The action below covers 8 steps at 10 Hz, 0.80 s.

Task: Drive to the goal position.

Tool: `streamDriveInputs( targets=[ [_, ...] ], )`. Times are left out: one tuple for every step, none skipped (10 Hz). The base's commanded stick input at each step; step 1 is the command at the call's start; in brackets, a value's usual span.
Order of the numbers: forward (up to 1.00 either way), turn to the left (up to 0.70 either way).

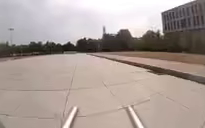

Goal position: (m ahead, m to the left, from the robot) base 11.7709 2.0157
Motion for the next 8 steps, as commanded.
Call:
streamDriveInputs(
  targets=[
    [0.7,0.0],
    [0.7,0.0],
    [0.7,0.0],
    [0.7,0.0],
    [0.7,0.0],
    [0.7,0.0],
    [0.7,0.0],
    [0.7,0.0]
  ],
)
